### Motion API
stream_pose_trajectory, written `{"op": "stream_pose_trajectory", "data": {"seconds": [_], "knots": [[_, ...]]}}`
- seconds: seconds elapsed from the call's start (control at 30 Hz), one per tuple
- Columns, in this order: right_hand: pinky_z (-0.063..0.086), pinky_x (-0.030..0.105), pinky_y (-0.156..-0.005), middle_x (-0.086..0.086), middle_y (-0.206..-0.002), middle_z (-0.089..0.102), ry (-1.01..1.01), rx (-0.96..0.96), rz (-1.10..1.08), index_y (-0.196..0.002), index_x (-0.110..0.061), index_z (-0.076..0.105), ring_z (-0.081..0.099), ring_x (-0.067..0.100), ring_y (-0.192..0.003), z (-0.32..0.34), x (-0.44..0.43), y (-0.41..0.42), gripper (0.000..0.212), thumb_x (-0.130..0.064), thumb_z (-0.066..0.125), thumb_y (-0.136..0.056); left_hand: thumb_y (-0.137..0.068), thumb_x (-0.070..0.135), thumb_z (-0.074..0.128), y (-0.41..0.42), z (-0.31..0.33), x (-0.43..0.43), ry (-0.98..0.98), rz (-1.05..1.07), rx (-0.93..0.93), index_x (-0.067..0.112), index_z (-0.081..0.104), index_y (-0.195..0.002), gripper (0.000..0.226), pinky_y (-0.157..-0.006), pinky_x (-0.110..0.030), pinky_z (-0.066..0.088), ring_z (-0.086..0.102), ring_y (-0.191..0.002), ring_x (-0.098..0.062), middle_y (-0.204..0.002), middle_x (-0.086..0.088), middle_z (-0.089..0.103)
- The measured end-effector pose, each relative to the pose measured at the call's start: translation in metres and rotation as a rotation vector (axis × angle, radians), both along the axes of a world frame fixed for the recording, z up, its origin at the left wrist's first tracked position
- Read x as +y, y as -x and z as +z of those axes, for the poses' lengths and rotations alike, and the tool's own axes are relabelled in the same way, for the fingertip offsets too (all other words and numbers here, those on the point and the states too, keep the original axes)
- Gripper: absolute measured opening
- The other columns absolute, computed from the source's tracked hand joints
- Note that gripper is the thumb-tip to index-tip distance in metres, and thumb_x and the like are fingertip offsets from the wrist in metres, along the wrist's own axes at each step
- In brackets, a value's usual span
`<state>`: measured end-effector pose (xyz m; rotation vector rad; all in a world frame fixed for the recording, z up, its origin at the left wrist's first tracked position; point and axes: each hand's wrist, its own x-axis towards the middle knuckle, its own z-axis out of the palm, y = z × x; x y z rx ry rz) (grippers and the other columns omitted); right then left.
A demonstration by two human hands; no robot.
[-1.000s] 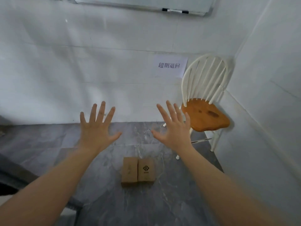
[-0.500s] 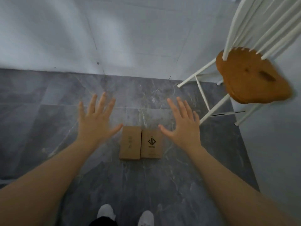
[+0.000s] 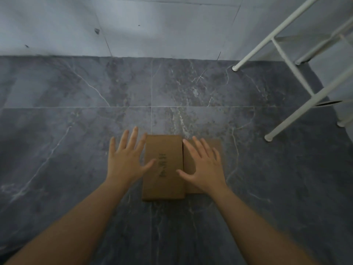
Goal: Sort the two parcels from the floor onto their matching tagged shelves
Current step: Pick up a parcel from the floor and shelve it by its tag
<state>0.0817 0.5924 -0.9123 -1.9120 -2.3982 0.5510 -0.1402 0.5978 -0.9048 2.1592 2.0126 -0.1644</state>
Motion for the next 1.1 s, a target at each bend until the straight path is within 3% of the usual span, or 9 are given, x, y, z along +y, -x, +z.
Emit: {"op": "stream_pose_trajectory", "data": {"seconds": [0.2, 0.37, 0.47, 0.63, 0.77, 0.87, 0.93, 1.03, 1.1], "knots": [[0.003, 0.046, -0.117, -0.003, -0.161, 0.002, 0.086, 0.065, -0.036, -0.147, -0.041, -0.001, -0.002, 0.017, -0.147, -0.091, 0.011, 0.022, 0.09, -0.076, 0.031, -0.071, -0.083, 0.066, 0.037, -0.012, -0.098, 0.008, 0.024, 0.233, -0.192, 0.025, 0.006, -0.149, 0.084, -0.114, -0.05, 0.012, 0.012, -0.145, -0.025, -0.159, -0.004, 0.007], [-0.005, 0.038, -0.116, -0.001, -0.16, 0.009, 0.089, 0.281, -0.152, -0.147, -0.043, -0.004, 0.0, 0.012, -0.147, -0.112, 0.0, 0.039, 0.093, -0.077, 0.034, -0.069, -0.075, 0.045, 0.068, -0.031, -0.119, -0.003, 0.209, 0.923, -1.205, 0.012, 0.042, -0.135, 0.073, -0.092, -0.04, 0.049, 0.059, -0.108, -0.024, -0.129, -0.009, 0.057], [-0.009, 0.032, -0.115, 0.001, -0.161, 0.006, 0.096, 0.347, -0.149, -0.148, -0.04, -0.003, -0.003, 0.012, -0.147, -0.113, 0.0, 0.039, 0.093, -0.071, 0.046, -0.075, -0.073, 0.034, 0.074, -0.032, -0.118, -0.001, 0.262, 0.948, -1.292, 0.013, 0.054, -0.124, 0.058, -0.077, -0.033, 0.053, 0.064, -0.095, -0.021, -0.114, -0.008, 0.065], [0.006, 0.04, -0.12, -0.002, -0.16, -0.002, 0.164, 0.567, -0.237, -0.147, -0.042, 0.001, -0.001, 0.013, -0.146, -0.099, -0.004, 0.045, 0.097, -0.055, 0.065, -0.076, -0.068, 0.027, 0.078, -0.032, -0.104, -0.003, 0.294, 0.911, -1.418, 0.026, 0.053, -0.119, 0.057, -0.09, -0.046, 0.052, 0.064, -0.1, -0.023, -0.112, -0.005, 0.066], [0.018, 0.026, -0.116, -0.014, -0.156, 0.009, 0.122, 0.81, -0.335, -0.147, -0.039, -0.002, 0.01, 0.001, -0.142, -0.057, -0.006, 0.054, 0.107, -0.039, 0.076, -0.073, -0.063, 0.029, 0.08, -0.025, -0.065, -0.003, 0.232, 0.879, -1.462, 0.024, 0.051, -0.127, 0.071, -0.088, -0.043, 0.053, 0.064, -0.101, -0.022, -0.114, -0.004, 0.066], [0.026, 0.014, -0.105, -0.014, -0.156, 0.015, 0.169, 0.905, -0.44, -0.148, -0.032, -0.007, 0.022, -0.005, -0.134, -0.001, -0.006, 0.062, 0.117, -0.032, 0.08, -0.07, -0.072, 0.021, 0.075, -0.018, -0.01, -0.003, 0.183, 0.815, -1.478, 0.026, 0.052, -0.12, 0.053, -0.078, -0.033, 0.056, 0.065, -0.093, -0.014, -0.106, 0.002, 0.067], [0.031, 0.02, -0.108, -0.009, -0.155, 0.023, 0.166, 0.948, -0.462, -0.149, -0.028, 0.0, 0.03, -0.001, -0.134, 0.046, -0.005, 0.068, 0.115, -0.033, 0.081, -0.068, -0.075, 0.02, 0.073, -0.013, 0.041, -0.004, 0.123, 0.79, -1.477, 0.027, 0.05, -0.121, 0.051, -0.068, -0.022, 0.055, 0.064, -0.089, -0.009, -0.101, 0.007, 0.065], [0.035, 0.036, -0.111, -0.006, -0.151, 0.032, 0.096, 0.98, -0.462, -0.148, -0.031, 0.013, 0.035, 0.007, -0.135, 0.13, -0.005, 0.077, 0.106, -0.038, 0.081, -0.067, -0.075, 0.023, 0.073, -0.004, 0.127, -0.003, 0.08, 0.762, -1.495, 0.022, 0.049, -0.127, 0.058, -0.079, -0.031, 0.055, 0.065, -0.096, -0.014, -0.107, 0.002, 0.066], [0.037, 0.033, -0.109, -0.009, -0.15, 0.034, 0.062, 1.011, -0.436, -0.147, -0.036, 0.013, 0.037, 0.006, -0.133, 0.191, -0.004, 0.078, 0.105, -0.039, 0.08, -0.067, -0.075, 0.025, 0.072, -0.002, 0.188, -0.001, 0.055, 0.725, -1.519, 0.021, 0.051, -0.127, 0.056, -0.081, -0.033, 0.056, 0.065, -0.097, -0.015, -0.108, 0.001, 0.067]]}}
